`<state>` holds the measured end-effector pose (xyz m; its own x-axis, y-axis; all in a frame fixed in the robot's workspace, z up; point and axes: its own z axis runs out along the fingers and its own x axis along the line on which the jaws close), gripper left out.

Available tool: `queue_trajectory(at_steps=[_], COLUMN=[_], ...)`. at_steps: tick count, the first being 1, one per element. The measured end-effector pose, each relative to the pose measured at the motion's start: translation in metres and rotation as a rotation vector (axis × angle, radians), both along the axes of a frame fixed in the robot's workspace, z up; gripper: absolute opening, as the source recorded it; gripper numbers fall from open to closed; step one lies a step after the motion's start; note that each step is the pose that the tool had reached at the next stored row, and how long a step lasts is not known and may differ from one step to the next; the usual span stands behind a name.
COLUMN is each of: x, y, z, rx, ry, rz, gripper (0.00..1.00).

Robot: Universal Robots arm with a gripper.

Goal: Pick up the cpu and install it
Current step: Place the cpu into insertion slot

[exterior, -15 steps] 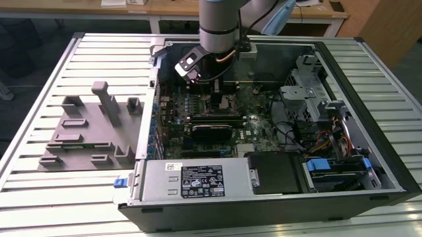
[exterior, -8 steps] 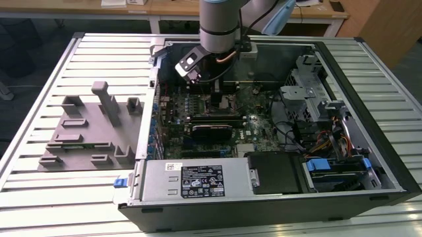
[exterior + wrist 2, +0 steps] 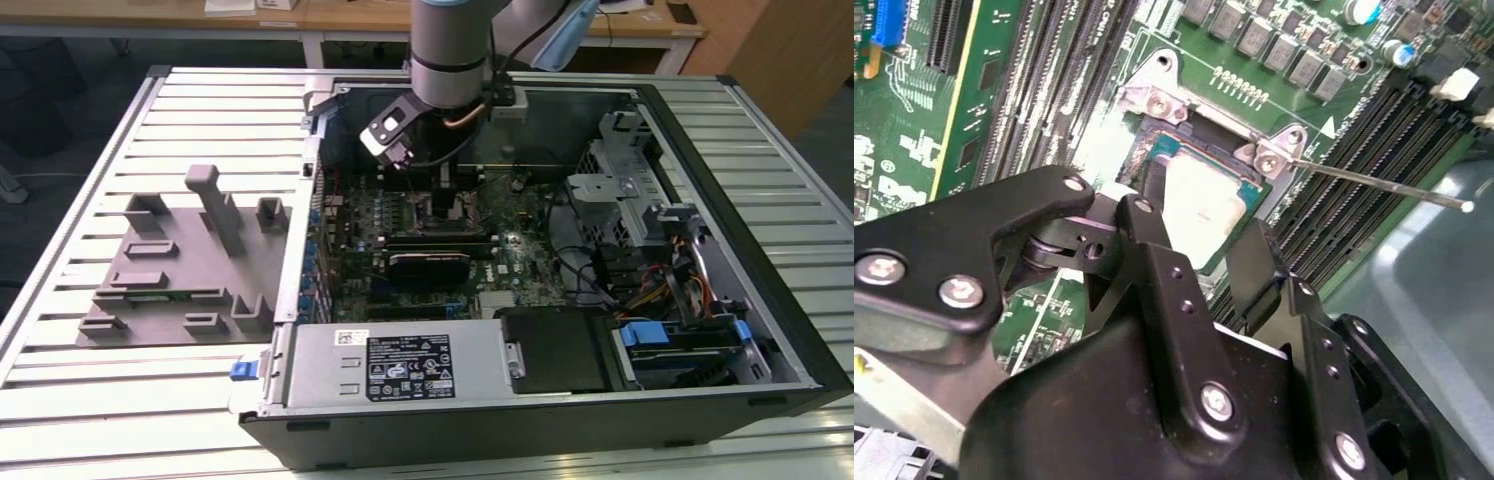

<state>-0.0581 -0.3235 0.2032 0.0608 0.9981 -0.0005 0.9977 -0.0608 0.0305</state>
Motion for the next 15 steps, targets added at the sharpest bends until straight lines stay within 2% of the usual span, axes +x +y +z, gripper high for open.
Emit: queue_trajectory(at_steps=[15], x=[0.0036], y=[-0.0012], z=[-0.003], rx=[-0.0005], ry=[0.0], rz=[0.0], gripper=[0.52])
